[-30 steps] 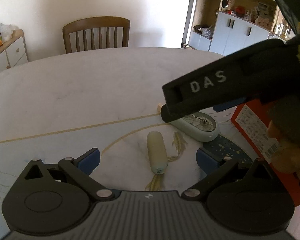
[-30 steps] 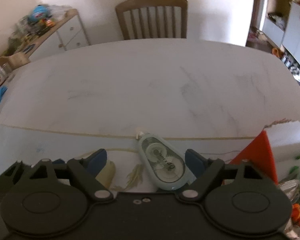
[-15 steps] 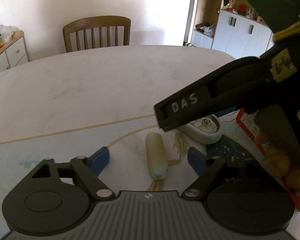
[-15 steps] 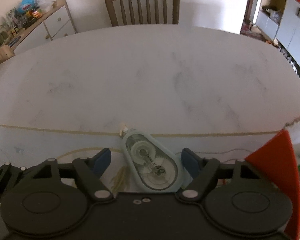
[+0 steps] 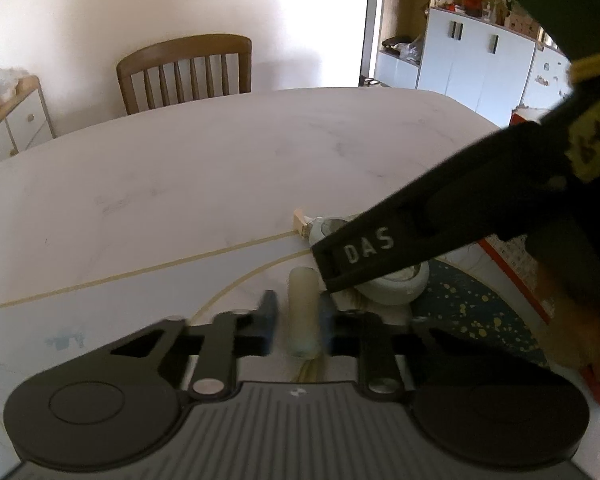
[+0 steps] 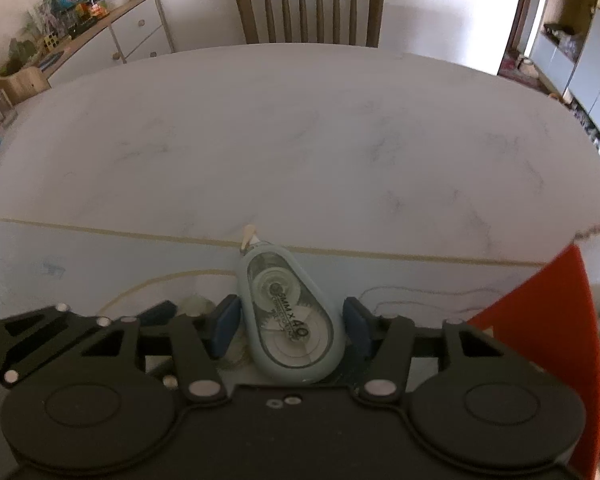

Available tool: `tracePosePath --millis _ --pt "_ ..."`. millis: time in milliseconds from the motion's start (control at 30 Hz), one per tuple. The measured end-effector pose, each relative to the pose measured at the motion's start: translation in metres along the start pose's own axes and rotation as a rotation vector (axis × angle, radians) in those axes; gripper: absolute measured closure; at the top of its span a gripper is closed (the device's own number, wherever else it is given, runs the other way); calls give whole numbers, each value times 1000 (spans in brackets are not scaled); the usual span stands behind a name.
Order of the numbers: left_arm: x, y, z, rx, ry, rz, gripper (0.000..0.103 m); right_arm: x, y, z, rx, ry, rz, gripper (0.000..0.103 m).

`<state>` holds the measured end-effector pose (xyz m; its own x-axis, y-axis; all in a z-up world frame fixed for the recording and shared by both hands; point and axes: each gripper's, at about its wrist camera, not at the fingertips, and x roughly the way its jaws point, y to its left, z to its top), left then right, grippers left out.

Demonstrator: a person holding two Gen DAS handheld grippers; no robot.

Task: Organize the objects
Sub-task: 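Grasp the correction tape with the right tool while the left grasps the cream cylinder, then carry the correction tape and cream cylinder into the shoebox and open both tools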

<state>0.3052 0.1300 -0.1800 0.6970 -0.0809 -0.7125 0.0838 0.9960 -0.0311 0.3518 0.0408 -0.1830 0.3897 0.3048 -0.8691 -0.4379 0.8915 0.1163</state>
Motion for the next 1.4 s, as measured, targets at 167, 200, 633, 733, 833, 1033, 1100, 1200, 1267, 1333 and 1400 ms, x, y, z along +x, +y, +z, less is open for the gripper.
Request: tracePosePath --millis 167,200,633,733,833,1033,1100,1200,1267,1333,1400 --pt "-8 10 -2 -61 34 -6 88 -14 3 -6 16 -9 25 49" --pt "-12 11 -3 -71 35 -6 88 -19 4 -7 18 -13 31 49" --pt "-85 13 2 -120 0 -36 88 -105 15 -32 24 -56 93 49" --pt "-101 4 4 -102 -15 -45 88 -124 19 -43 24 -66 98 49" --pt "-119 -5 6 -85 -35 -54 88 -147 13 -49 33 -97 105 49" --pt "-143 -23 12 -72 -49 -61 88 -181 -5 -62 47 -155 81 49" --pt "-151 -33 12 -64 -57 -66 88 -189 -13 -67 58 -168 82 48" --pt "-158 -51 16 -44 -70 -68 88 -201 -25 -74 67 -188 78 48" --pt "-161 -62 21 -34 -79 -72 88 -208 -36 -78 76 -201 76 48" --pt "-163 -74 23 -20 -87 -75 88 -214 -45 -80 84 -214 76 48" --pt "-164 -86 26 -9 -90 -74 88 -219 -56 -85 88 -225 73 48"
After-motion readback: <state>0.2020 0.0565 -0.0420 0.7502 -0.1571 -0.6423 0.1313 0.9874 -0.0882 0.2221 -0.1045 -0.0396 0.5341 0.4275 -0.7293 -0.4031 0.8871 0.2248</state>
